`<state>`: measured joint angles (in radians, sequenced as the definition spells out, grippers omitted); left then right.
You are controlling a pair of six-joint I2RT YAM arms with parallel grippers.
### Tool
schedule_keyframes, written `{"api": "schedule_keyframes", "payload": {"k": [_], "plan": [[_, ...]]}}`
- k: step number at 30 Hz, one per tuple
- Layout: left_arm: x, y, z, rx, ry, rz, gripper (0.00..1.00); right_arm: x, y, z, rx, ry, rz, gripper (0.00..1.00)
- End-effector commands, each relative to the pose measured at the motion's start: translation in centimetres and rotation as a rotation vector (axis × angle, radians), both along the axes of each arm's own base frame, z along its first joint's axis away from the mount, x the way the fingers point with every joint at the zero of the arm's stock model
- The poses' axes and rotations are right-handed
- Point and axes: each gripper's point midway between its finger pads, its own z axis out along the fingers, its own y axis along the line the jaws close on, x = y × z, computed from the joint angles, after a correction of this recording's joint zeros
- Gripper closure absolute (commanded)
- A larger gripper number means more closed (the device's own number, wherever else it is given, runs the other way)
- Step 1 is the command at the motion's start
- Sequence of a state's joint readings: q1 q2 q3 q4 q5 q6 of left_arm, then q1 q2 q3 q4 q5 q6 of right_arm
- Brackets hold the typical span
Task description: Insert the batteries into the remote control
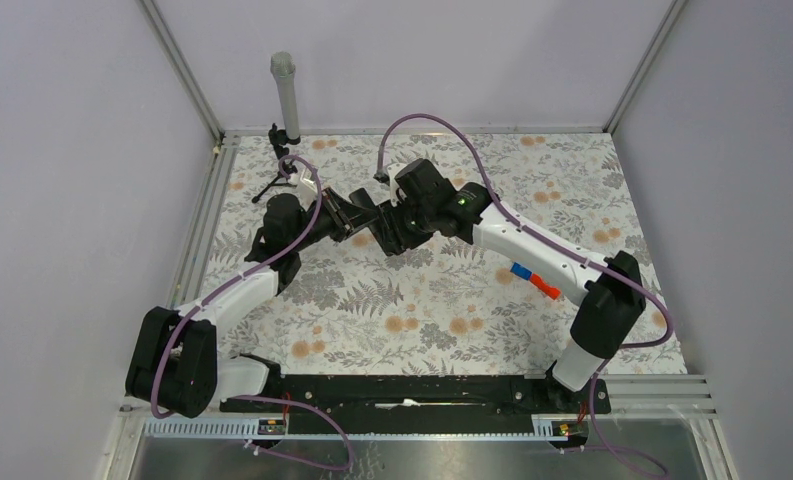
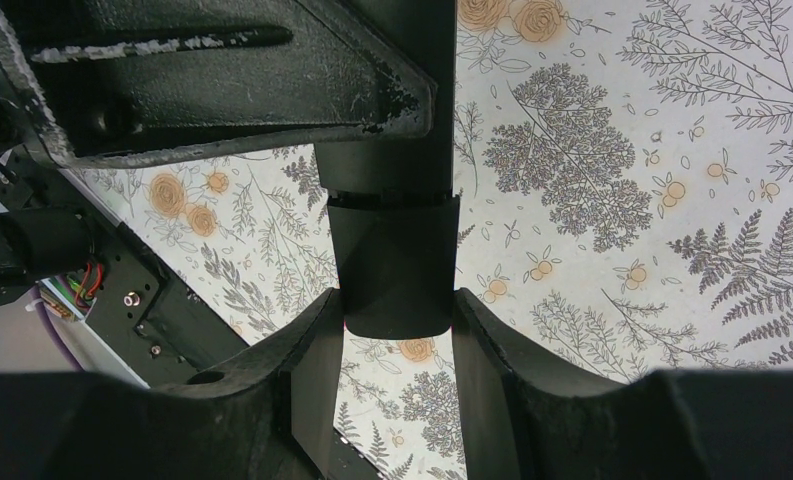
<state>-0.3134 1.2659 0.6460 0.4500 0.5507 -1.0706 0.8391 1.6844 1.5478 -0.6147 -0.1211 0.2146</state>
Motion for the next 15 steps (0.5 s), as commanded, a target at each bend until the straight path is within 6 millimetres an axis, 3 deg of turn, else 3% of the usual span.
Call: {"api": "schedule_keyframes", "payload": {"k": [1,15], "plan": [[0.5,-0.5,3.0,-0.041,-0.080,-0.019,1.00,0.2,1.2,0.8,0.020,-0.029,0.021,0.55],[0.7,-0.9,4.1,-0.055,-0.049,-0.032,1.00,-0.4,0.8,-0.7,-0.024,-0.012,0.053,0.55]]}}
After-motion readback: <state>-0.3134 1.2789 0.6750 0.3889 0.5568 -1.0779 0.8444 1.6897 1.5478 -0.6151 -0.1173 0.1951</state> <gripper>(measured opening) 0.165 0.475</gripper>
